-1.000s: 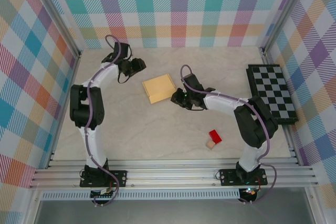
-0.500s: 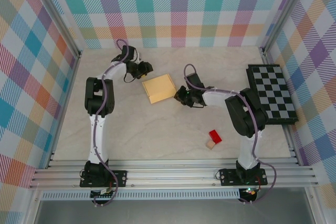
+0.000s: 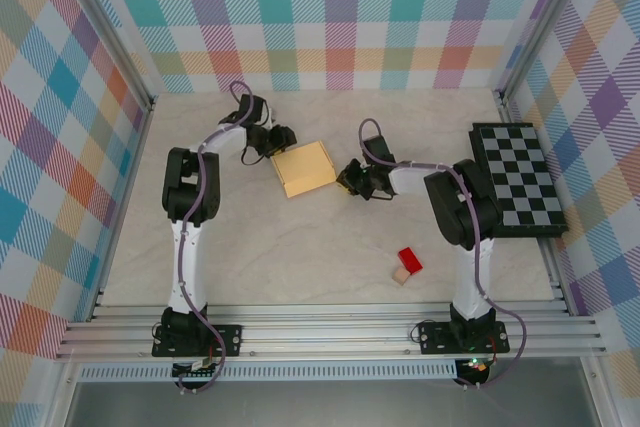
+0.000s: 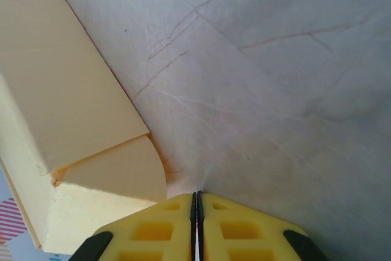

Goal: Fold the paper box

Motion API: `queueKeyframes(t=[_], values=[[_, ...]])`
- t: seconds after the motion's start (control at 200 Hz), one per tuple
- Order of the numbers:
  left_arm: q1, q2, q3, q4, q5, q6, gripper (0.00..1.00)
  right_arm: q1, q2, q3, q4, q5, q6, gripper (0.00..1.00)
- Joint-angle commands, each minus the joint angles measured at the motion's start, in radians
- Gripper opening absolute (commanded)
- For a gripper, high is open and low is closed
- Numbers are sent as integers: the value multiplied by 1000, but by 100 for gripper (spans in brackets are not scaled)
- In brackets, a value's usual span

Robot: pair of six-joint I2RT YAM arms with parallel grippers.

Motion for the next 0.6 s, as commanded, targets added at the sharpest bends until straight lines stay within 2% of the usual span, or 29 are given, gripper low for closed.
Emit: queueKeyframes(t=[0.0,0.355,0.56,0.595], values=[[-47,-45,-66,-34,26,-13,48,-3,30,22,24,-32,27,12],[-106,-57,-164,31,98,-50,44,-2,105,111,43,-78,19,12],[-155,-71,-227,67,98,-81,43,8,130,169,27,-94,27,11],[-161,-73,-236,111,107,-97,43,11,132,180,16,-93,25,11]])
